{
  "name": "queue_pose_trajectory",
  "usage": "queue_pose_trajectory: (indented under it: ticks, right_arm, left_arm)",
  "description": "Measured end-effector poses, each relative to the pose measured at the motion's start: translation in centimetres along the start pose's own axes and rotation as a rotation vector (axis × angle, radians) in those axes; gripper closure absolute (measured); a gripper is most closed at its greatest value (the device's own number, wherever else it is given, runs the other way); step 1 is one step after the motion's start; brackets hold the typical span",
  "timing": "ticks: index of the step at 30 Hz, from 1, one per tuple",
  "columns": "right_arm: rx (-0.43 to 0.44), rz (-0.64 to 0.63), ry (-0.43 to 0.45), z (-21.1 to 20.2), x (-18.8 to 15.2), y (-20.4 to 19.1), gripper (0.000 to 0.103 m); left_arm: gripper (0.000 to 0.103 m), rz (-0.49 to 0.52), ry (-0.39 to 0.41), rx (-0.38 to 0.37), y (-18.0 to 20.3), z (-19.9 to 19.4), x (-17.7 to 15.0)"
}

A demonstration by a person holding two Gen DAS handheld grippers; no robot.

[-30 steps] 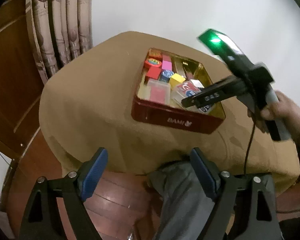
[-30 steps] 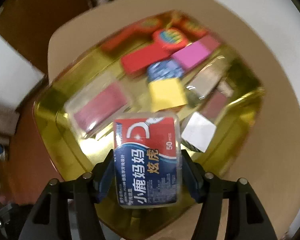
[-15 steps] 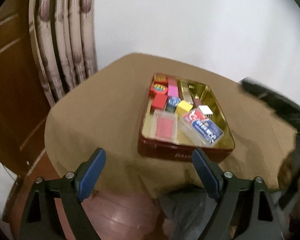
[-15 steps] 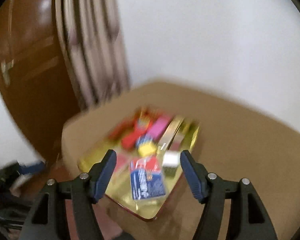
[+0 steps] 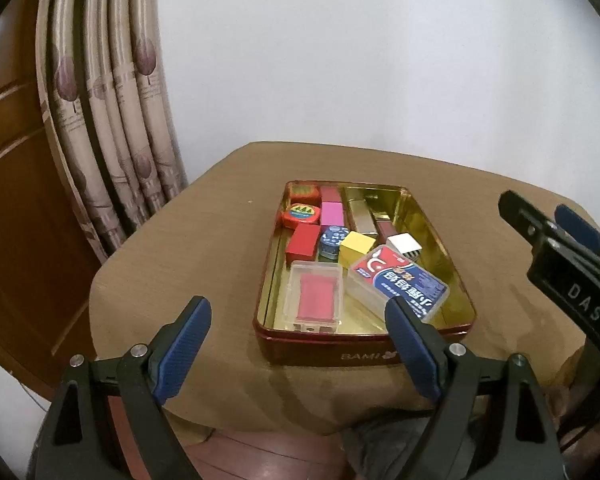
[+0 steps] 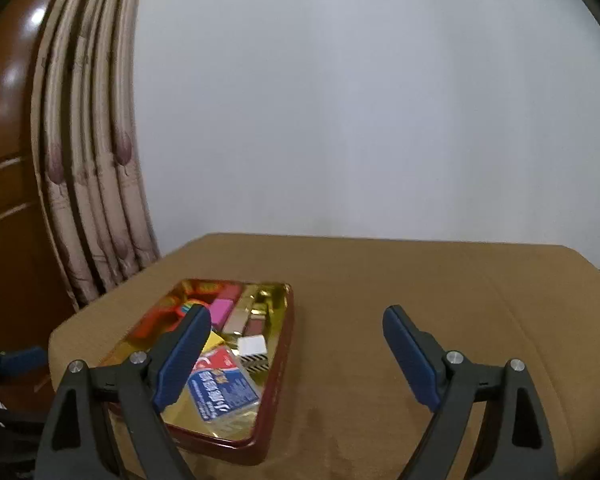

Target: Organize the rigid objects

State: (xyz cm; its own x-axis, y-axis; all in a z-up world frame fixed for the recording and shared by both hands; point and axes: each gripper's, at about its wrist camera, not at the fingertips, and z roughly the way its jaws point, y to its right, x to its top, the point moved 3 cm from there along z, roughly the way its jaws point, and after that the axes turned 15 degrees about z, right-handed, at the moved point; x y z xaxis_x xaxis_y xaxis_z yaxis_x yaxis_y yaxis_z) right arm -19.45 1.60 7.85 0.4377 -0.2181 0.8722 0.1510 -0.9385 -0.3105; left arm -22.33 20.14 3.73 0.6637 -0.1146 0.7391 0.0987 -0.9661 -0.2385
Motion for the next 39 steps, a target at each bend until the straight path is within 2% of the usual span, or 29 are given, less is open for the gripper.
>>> queue_pose_trajectory:
  ticks: [9,15,19,23,39]
  right_arm:
    - [-0.06,-0.017,-0.054,2.2,-2.5,-0.4,0.013]
    - [-0.055,-0.017,-0.033,1.8,-2.8,-0.5,0.013]
    - [-0.056,-0.013,-0.033,2.0,-2.9,-0.6,0.013]
    - [-0.06,-0.02,-0.035,2.3,-3.1,-0.8,0.013]
    - [-0.067,-0.004,-0.053,2.9,-3.4,-0.7,0.013]
  left_arm:
    - [0.017,-0.044,0.001,-0.038,-0.8,1.8,0.3]
    - [0.017,-0.02,0.014,-0.024,-0.6,2.3,0.6]
    - [0.008,-0.014,0.007,-0.029,-0.6,2.6,0.7]
    - [0.004,-0.005,0.035,-0.01,-0.6,2.5,0.7]
    - [0.007,0.006,0.067,0.009,-0.6,2.2,1.1]
